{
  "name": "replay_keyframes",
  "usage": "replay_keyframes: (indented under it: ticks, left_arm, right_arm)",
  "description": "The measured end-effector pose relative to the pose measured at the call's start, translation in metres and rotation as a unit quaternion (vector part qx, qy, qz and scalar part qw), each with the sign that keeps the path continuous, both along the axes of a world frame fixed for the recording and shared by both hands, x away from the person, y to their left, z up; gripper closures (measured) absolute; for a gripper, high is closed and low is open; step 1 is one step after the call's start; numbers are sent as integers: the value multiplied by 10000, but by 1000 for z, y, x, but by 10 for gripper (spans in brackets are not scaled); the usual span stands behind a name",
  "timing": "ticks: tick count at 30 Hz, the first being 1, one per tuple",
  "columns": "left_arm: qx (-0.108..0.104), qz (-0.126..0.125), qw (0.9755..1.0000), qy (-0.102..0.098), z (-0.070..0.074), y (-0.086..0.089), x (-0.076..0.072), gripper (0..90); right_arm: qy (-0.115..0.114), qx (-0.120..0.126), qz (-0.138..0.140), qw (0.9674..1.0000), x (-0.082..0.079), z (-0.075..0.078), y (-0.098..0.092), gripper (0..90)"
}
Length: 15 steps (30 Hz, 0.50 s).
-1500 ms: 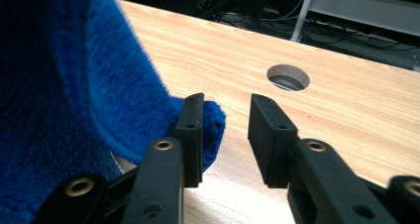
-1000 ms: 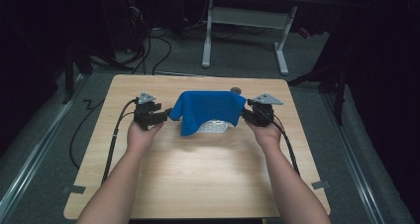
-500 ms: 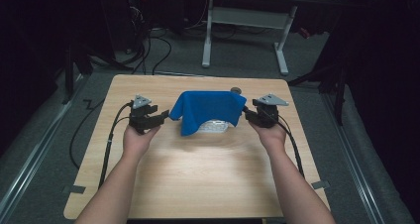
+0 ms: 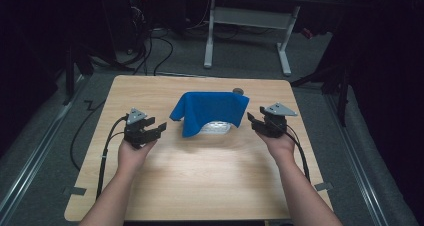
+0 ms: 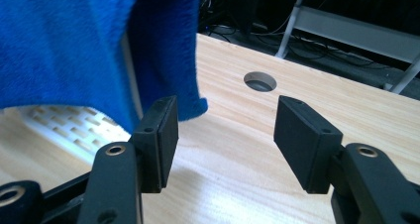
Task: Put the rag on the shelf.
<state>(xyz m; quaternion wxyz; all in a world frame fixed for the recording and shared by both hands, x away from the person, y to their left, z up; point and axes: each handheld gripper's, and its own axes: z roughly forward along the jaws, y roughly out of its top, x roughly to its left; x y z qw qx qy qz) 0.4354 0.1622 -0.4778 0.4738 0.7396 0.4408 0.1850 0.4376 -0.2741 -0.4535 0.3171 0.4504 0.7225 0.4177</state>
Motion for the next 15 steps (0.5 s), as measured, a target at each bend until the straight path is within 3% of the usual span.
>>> replay_keyframes:
  ticks: [3,5,8,13,15]
  left_arm:
    - [0,-46,10000,6,-2,2,-9,450]
    - [-31,-99,9999,10,-4,3,-16,449]
    - [-16,-188,9998,12,-6,5,-27,447]
    - [44,-302,9995,79,-12,7,-47,446]
    - [83,-340,9993,116,-15,8,-55,441]
  right_arm:
    - [35,-1,74,10000,-7,2,1,416]
    - [-129,75,114,9998,-15,2,1,423]
    - [-113,142,178,9997,-23,-1,1,422]
    - [143,-103,317,9993,-37,-5,7,412]
    - [7,-50,395,9992,-46,-9,10,405]
